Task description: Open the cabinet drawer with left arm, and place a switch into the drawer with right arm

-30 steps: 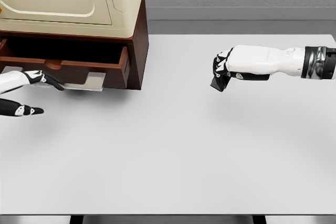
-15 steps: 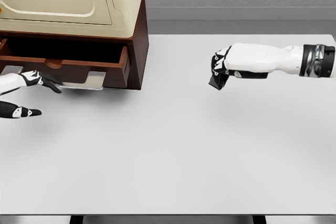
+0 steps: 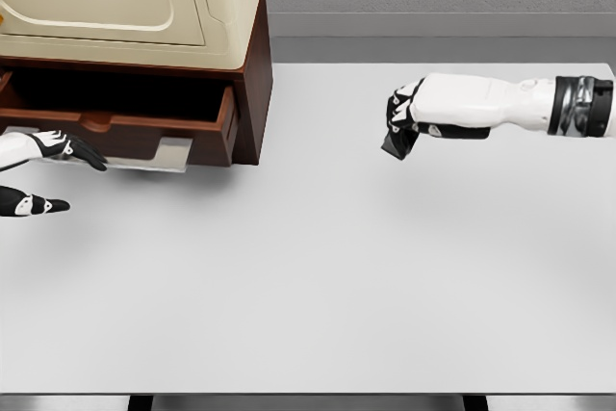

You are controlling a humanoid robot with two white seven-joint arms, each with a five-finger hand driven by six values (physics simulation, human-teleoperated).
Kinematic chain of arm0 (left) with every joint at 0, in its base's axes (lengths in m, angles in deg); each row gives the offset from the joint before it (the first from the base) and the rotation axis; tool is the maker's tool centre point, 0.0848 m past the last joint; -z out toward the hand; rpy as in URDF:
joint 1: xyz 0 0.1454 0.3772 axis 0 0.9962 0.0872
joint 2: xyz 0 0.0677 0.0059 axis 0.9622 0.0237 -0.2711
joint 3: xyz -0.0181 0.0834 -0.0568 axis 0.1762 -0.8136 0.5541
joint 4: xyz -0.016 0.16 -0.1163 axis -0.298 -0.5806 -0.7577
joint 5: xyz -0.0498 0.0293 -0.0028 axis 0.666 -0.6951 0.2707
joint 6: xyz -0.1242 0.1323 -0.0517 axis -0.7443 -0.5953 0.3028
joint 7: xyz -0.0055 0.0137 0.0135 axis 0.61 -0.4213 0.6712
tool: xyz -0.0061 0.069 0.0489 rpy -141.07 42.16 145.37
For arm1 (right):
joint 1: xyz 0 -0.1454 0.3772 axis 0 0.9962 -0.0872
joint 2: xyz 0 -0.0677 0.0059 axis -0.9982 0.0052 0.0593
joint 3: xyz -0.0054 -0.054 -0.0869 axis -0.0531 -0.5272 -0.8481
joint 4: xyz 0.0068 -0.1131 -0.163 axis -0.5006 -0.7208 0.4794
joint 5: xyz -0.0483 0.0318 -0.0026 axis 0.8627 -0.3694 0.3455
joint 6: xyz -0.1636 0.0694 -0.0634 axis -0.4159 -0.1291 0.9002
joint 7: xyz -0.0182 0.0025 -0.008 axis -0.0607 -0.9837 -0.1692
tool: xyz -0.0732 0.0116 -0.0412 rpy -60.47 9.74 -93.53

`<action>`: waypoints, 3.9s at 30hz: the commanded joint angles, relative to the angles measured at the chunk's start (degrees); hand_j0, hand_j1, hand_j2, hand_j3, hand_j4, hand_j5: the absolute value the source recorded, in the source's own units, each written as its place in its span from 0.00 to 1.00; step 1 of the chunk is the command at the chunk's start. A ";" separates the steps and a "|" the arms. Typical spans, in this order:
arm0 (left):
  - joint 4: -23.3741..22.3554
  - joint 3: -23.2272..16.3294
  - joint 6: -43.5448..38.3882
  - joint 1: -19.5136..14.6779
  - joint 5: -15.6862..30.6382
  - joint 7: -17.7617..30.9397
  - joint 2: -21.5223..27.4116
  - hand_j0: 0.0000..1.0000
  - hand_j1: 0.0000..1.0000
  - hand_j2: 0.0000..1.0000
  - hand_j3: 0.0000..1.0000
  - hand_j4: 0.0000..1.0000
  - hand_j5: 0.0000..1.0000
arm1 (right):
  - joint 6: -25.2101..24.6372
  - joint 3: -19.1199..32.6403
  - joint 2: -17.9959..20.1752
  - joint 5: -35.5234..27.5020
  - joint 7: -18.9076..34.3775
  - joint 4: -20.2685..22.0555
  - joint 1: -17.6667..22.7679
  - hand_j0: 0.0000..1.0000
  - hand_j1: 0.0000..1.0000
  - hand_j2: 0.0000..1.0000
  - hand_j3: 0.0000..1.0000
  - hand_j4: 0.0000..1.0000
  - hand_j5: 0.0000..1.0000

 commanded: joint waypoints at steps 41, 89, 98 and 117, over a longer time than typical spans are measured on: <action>2.49 2.28 -0.20 1.22 2.82 -0.31 3.94 0.87 0.87 0.87 0.87 0.87 0.87 | -0.38 -0.30 -8.84 2.20 1.22 1.51 -8.70 0.29 0.29 0.29 0.29 0.29 0.29; 5.57 9.58 -0.20 2.19 1.86 -0.13 4.81 0.83 0.83 0.83 0.83 0.83 0.83 | -0.38 -6.37 -35.47 22.50 5.09 -8.95 -23.20 0.29 0.29 0.29 0.29 0.29 0.29; 5.57 9.58 -0.20 2.28 1.59 -0.13 4.73 0.82 0.82 0.82 0.82 0.82 0.82 | -0.38 -6.19 -35.47 23.65 5.28 -10.18 -22.50 0.30 0.30 0.30 0.30 0.30 0.30; 5.57 9.58 -0.20 2.36 1.59 -0.13 4.73 0.82 0.82 0.82 0.82 0.82 0.82 | -0.38 -3.82 -39.78 24.88 5.28 -12.11 -20.39 0.55 0.55 0.55 0.55 0.55 0.55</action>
